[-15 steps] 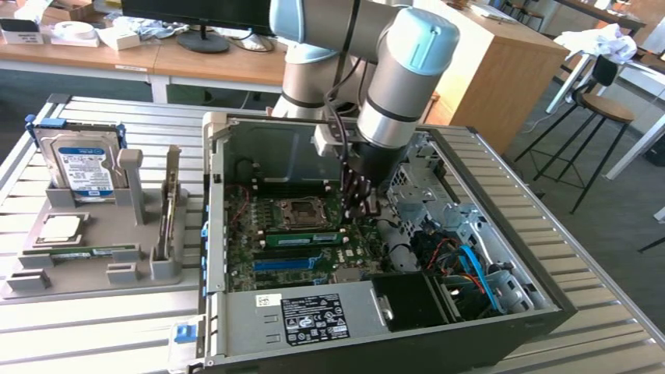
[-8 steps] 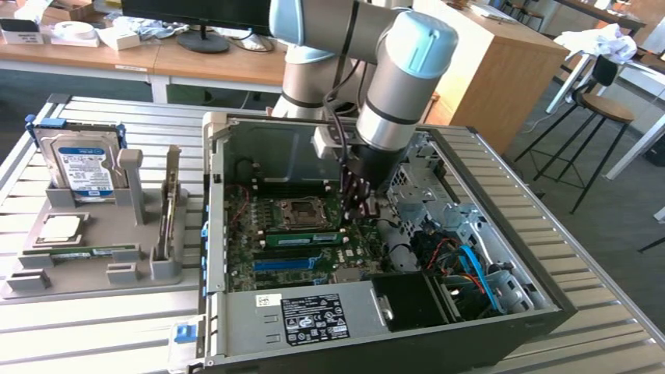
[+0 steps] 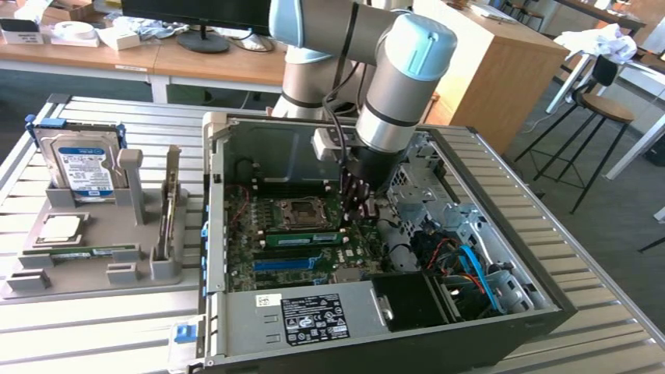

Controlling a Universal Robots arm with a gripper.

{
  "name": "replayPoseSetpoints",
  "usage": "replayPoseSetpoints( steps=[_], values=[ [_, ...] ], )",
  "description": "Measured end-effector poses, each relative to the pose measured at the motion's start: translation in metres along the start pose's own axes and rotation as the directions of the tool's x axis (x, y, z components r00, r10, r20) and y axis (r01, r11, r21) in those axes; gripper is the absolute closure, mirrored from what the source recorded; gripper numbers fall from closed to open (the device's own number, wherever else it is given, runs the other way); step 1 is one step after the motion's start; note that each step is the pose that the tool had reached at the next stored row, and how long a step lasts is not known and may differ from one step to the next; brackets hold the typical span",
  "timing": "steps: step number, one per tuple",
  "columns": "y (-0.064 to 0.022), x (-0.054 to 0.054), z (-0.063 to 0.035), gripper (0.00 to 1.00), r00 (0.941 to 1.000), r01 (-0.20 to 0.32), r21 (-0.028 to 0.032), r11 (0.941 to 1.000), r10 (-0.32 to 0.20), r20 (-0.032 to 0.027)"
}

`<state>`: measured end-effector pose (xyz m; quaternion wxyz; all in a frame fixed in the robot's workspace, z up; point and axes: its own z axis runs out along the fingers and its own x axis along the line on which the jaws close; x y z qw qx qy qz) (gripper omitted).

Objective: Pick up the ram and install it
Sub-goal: 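Press down the ram until it locks into place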

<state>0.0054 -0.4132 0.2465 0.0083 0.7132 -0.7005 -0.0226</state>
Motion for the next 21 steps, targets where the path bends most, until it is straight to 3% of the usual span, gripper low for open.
replayPoseSetpoints(
  steps=[21],
  values=[
    [-0.0001,0.0036,0.0026,0.9,1.0,0.0,0.0001,1.0,0.0,0.0002]
  ],
)
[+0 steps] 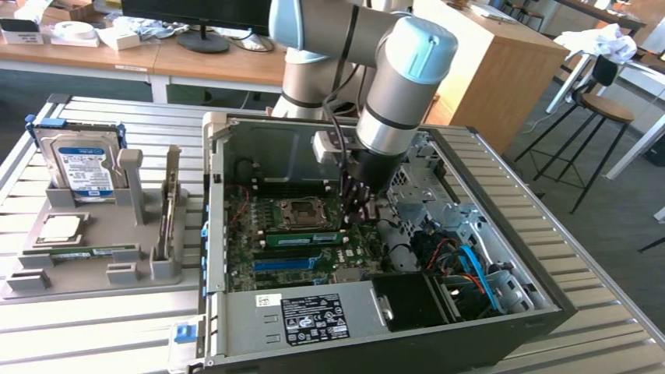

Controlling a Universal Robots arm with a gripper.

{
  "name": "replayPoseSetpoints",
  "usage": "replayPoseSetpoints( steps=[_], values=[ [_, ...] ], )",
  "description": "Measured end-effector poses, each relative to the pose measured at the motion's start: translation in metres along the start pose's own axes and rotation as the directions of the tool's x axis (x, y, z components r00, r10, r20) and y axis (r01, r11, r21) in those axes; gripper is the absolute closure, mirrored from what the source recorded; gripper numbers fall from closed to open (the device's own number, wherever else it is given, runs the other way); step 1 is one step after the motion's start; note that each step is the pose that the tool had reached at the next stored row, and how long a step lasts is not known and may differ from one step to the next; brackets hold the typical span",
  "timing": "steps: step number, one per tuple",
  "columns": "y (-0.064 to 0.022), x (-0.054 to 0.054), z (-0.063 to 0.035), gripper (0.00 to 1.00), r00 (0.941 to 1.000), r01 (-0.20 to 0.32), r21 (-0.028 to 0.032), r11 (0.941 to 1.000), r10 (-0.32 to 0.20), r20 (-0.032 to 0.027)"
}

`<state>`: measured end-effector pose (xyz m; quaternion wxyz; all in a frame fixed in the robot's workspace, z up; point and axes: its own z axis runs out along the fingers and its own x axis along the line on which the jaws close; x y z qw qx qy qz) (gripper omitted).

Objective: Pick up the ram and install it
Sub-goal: 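Press down the ram until it locks into place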

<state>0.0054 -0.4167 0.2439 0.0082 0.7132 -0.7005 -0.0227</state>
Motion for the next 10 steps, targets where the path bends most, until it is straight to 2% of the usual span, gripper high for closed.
replayPoseSetpoints(
  steps=[10],
  values=[
    [-0.0003,0.0001,0.0059,0.9,1.0,0.0,0.0,1.0,0.0,0.0]
  ],
)
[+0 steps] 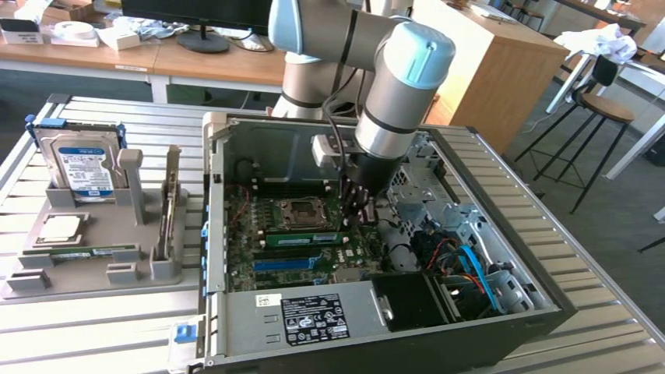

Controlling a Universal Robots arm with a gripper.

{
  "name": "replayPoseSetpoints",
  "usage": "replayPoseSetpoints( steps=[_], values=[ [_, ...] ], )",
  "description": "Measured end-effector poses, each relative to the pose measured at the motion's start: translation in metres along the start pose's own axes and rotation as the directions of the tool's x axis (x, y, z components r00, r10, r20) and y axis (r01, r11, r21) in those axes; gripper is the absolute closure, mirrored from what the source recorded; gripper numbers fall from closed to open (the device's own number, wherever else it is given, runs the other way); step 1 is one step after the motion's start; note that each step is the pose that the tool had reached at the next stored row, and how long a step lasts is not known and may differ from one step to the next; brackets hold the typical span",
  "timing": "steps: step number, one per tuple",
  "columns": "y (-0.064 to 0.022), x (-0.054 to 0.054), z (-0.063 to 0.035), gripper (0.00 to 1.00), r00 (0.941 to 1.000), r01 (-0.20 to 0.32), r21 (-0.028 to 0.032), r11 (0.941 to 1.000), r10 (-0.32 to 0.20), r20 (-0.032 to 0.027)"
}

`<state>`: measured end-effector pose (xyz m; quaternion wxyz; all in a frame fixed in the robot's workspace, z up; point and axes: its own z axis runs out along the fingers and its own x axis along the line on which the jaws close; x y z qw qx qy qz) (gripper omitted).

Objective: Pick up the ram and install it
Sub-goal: 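Press down the ram until it locks into place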

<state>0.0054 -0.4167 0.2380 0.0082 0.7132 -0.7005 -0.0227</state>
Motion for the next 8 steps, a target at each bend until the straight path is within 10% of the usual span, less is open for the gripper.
replayPoseSetpoints(
  steps=[8],
  values=[
    [-0.0001,-0.0002,0.0015,0.9,1.0,0.0,0.0001,1.0,0.0,0.0002]
  ],
)
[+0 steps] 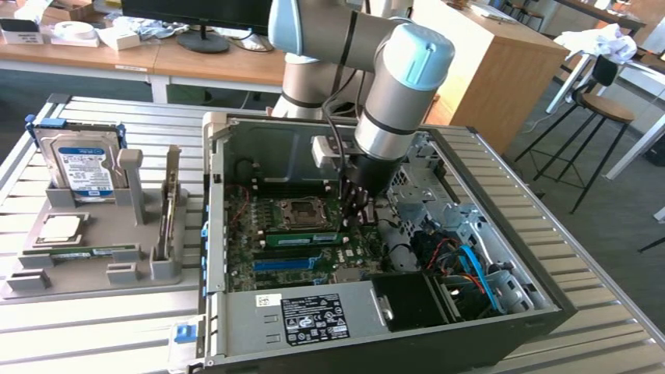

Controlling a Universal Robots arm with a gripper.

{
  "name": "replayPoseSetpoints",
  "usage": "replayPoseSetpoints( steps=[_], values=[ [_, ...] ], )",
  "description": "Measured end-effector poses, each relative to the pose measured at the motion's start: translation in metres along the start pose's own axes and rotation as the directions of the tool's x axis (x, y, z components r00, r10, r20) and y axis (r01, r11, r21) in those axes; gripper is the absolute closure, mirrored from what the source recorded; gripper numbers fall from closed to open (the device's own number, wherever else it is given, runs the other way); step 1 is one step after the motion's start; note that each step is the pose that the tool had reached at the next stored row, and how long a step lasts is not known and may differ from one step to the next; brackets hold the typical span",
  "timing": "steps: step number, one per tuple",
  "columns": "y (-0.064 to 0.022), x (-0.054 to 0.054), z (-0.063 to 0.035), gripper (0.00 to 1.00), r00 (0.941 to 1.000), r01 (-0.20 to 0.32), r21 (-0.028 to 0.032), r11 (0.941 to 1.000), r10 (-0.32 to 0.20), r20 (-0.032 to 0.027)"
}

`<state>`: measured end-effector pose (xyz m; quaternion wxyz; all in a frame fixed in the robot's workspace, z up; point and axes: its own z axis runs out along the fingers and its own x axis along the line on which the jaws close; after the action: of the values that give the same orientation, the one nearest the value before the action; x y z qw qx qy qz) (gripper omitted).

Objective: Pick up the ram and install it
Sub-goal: 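Press down the ram until it locks into place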

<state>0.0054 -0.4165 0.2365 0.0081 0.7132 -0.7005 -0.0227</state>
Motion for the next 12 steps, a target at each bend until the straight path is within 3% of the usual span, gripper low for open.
replayPoseSetpoints(
  steps=[12],
  values=[
    [-0.0001,-0.0035,0.0019,0.9,1.0,0.0,0.0,1.0,0.0,-0.0001]
  ],
)
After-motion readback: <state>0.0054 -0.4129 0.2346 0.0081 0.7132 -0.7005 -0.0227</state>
